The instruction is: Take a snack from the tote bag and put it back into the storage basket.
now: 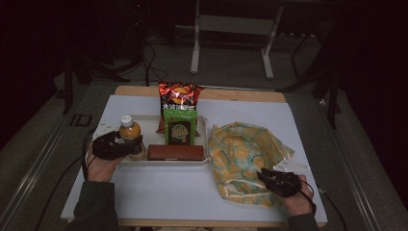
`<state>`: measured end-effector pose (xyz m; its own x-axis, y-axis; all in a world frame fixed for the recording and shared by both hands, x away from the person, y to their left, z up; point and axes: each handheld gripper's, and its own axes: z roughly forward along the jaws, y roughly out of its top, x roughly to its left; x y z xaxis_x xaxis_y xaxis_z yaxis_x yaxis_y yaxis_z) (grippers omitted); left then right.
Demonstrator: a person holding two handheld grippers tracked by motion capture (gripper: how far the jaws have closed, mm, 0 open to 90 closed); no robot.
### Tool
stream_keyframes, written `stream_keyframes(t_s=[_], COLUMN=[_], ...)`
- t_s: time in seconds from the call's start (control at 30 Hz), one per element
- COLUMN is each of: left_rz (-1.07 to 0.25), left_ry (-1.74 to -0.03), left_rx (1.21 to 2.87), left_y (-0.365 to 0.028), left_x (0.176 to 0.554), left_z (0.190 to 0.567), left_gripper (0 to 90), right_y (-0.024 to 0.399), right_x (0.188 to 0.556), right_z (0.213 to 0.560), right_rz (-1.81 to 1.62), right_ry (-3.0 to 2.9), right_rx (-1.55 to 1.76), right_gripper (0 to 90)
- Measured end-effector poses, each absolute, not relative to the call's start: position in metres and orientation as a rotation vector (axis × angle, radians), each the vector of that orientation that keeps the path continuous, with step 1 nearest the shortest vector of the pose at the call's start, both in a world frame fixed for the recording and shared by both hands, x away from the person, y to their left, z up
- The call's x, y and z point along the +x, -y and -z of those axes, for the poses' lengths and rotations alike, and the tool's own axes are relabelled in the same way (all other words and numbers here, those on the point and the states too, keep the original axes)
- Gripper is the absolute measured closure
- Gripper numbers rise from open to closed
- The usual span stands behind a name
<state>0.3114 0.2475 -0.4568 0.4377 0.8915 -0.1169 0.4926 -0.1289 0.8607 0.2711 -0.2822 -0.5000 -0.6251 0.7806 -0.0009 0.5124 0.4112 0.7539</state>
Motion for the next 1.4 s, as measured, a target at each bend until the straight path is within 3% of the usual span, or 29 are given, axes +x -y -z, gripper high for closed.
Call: stream_keyframes(t_s=[1.1, 1.4], left_rz=[-0.477, -0.423], left_ry=[-1.131, -1.165], left_rx=[1.848, 1.847], left_y=[-0.251, -0.256], left_x=[0.308, 0.308], left_z=[0.485, 0.489], left_gripper=[32.3, 22.9], right_y=[0.281, 0.281], right_x=[0.271, 0.271], right_z=[0.501, 0.502], right_rz=[-1.045, -1.046], right_ry=[-2.339, -2.345], right_rx=[1.106, 1.104], right_gripper=[71.5, 71.3])
